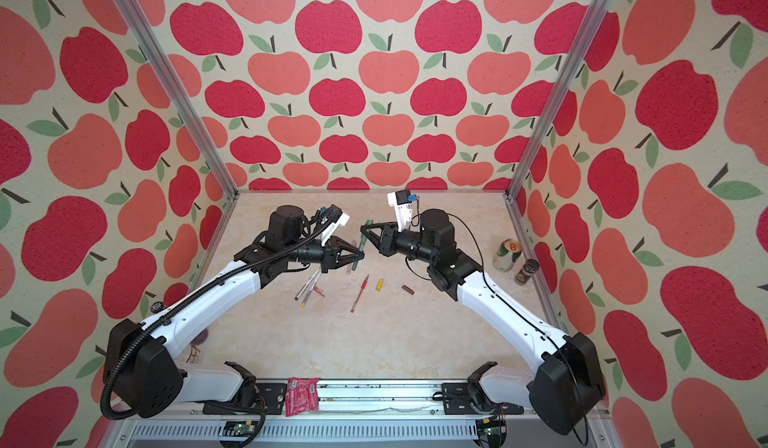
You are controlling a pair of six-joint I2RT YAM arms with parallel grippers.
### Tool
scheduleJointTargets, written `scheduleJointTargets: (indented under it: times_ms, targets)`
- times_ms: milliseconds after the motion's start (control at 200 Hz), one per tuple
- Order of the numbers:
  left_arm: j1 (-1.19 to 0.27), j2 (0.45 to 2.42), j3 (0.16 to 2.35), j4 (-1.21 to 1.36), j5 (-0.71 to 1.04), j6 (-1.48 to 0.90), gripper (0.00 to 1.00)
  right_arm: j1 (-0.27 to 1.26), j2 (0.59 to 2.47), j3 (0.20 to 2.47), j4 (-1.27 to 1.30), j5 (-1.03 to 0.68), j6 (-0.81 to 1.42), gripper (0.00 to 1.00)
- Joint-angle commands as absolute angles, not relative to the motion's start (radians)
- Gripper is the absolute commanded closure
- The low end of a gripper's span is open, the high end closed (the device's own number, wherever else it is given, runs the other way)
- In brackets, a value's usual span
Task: Insert the pens into the pen caps
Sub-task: 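Withdraw the right gripper from the cap while the left gripper holds the capped green pen, then lower the capped green pen onto the table with the left gripper and release it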
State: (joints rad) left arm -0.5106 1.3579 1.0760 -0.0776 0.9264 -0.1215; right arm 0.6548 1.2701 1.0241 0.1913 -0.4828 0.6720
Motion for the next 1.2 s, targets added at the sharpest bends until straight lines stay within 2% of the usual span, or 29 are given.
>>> scheduleJointTargets:
  times_ms: [0, 40, 230, 375, 745, 1196]
  targets:
    - [-0.494, 1.337, 1.022, 0.097, 0.894, -0.153, 0.97, 0.616, 1.296, 1.061, 0.061, -0.593, 0.708, 0.8]
    - [-0.497, 1.335, 0.983, 0.097, 0.892, -0.168, 0.97, 0.601, 1.3, 1.09, 0.071, -0.597, 0.71, 0.78]
    - [-0.517, 1.307, 0.839, 0.114, 0.84, -0.241, 0.97, 0.557, 1.3, 1.178, 0.086, -0.642, 0.72, 0.49]
    - [-0.522, 1.316, 0.826, 0.129, 0.783, -0.312, 0.97, 0.539, 1.268, 1.167, 0.032, -0.623, 0.682, 0.39]
    - [-0.528, 1.589, 1.095, -0.224, 0.448, -0.394, 0.95, 0.525, 1.169, 1.102, -0.229, -0.305, 0.564, 0.38]
    - [-0.548, 1.967, 1.425, -0.521, 0.252, -0.429, 0.95, 0.51, 1.117, 1.036, -0.246, -0.279, 0.531, 0.38]
